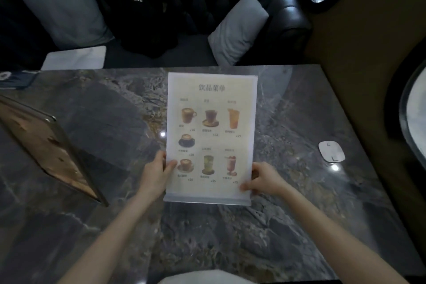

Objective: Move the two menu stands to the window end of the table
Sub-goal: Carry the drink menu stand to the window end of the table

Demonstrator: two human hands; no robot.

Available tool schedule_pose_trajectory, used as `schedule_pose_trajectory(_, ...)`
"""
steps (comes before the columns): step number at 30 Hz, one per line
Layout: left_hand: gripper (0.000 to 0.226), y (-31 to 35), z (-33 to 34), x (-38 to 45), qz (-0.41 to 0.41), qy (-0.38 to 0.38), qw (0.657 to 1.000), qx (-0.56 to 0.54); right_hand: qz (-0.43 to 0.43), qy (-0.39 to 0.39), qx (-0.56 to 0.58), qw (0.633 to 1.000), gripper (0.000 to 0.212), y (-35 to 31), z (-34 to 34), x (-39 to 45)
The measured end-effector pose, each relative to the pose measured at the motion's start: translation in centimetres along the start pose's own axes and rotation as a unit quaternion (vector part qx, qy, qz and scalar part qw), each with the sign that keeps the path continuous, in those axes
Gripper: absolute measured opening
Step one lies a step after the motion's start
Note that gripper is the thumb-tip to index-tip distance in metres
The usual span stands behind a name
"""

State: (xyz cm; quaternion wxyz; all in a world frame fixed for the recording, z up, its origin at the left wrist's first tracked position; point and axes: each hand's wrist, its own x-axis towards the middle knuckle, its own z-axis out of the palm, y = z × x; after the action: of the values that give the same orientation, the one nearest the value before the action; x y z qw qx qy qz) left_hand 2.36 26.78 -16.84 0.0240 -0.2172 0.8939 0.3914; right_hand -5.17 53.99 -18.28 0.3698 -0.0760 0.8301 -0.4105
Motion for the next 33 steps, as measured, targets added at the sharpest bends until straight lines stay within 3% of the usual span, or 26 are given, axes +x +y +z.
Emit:
schedule_pose_trajectory(6,0.011,1.8,-1.5,1.8,0.089,-0.011,0.996,0.004,-0.031,0.024,0.097,0.995,0.016,-0.5,0.1,-2.3)
schedule_pose_trajectory(14,0.007,6.5,0.2,5.2,0.155,-0.076,0.985,-0.008,-0.042,0.188,0.199,0.961,0.013,0.4,0.1,-5.9)
schedule_pose_trajectory(17,0.007,9.2,2.0,6.1,0.181,-0.094,0.979,-0.001,-0.050,0.247,0.193,0.948,0.017,1.4,-1.0,-7.2)
schedule_pose_trajectory(21,0.031,13.6,5.6,6.4,0.209,-0.123,0.970,0.002,-0.034,0.304,0.194,0.932,0.021,3.9,-3.4,-8.8)
schedule_pose_trajectory(25,0.040,18.4,10.1,6.0,0.186,-0.154,0.970,-0.014,-0.021,0.372,0.167,0.913,0.018,7.3,-5.7,-10.7)
schedule_pose_trajectory(33,0.032,26.7,19.5,3.6,0.263,-0.196,0.945,-0.003,-0.007,0.485,0.077,0.871,0.018,15.0,-10.2,-15.1)
